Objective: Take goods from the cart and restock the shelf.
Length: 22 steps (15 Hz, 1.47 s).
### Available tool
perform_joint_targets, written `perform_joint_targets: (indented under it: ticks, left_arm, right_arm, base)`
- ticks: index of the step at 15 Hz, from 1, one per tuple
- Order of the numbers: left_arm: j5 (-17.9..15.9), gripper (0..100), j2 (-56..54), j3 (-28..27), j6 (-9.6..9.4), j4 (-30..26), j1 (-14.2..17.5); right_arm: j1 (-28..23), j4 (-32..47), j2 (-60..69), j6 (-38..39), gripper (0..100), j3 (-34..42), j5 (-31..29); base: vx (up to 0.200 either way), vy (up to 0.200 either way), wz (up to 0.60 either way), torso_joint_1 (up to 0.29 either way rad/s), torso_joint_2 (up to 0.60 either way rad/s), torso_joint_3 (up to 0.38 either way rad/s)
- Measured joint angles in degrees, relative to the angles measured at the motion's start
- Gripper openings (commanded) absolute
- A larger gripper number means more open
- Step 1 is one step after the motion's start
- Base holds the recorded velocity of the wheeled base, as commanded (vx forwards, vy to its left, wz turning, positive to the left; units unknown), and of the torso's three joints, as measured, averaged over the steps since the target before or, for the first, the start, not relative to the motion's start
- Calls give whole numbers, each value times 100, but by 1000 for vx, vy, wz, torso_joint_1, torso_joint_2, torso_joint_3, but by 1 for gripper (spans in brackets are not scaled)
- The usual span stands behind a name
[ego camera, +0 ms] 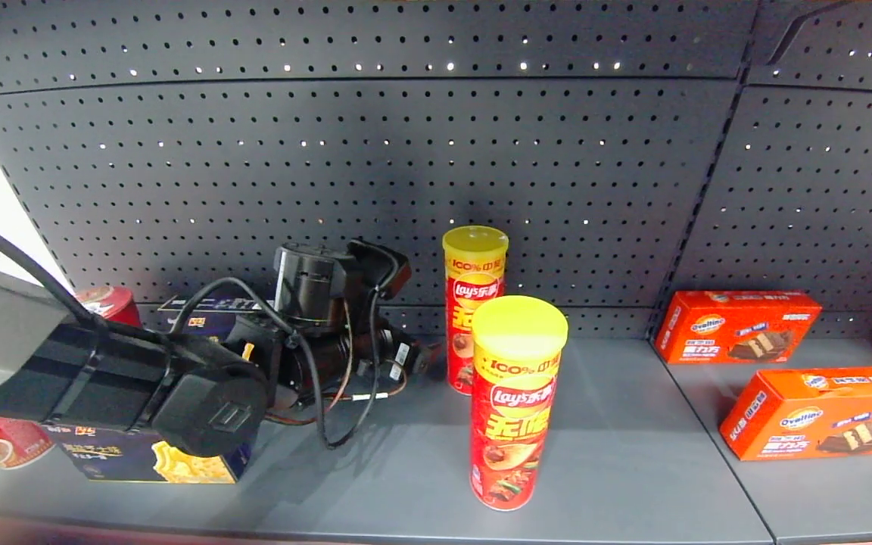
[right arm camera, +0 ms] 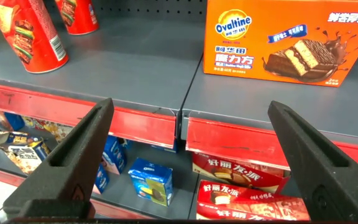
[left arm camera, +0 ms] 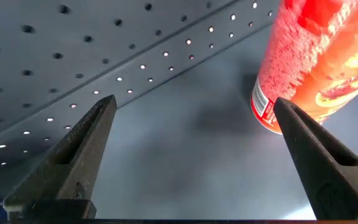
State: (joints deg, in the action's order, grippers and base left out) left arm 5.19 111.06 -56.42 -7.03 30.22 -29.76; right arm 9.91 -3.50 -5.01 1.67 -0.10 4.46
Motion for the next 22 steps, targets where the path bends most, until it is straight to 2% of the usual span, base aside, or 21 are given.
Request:
perform_joint_targets:
  ticks: [7, 22]
  left_arm:
    - [0, 100, 272, -339, 1, -12, 0]
    - [-5, 100, 363, -461, 9, -15, -74]
  right_arm:
    - [0, 0, 0, 2, 100, 0, -1]
    - [0, 0, 0, 2, 100, 0, 0]
  base:
    - [0, 0, 0, 0, 0, 0]
    - [0, 0, 0, 0, 0, 0]
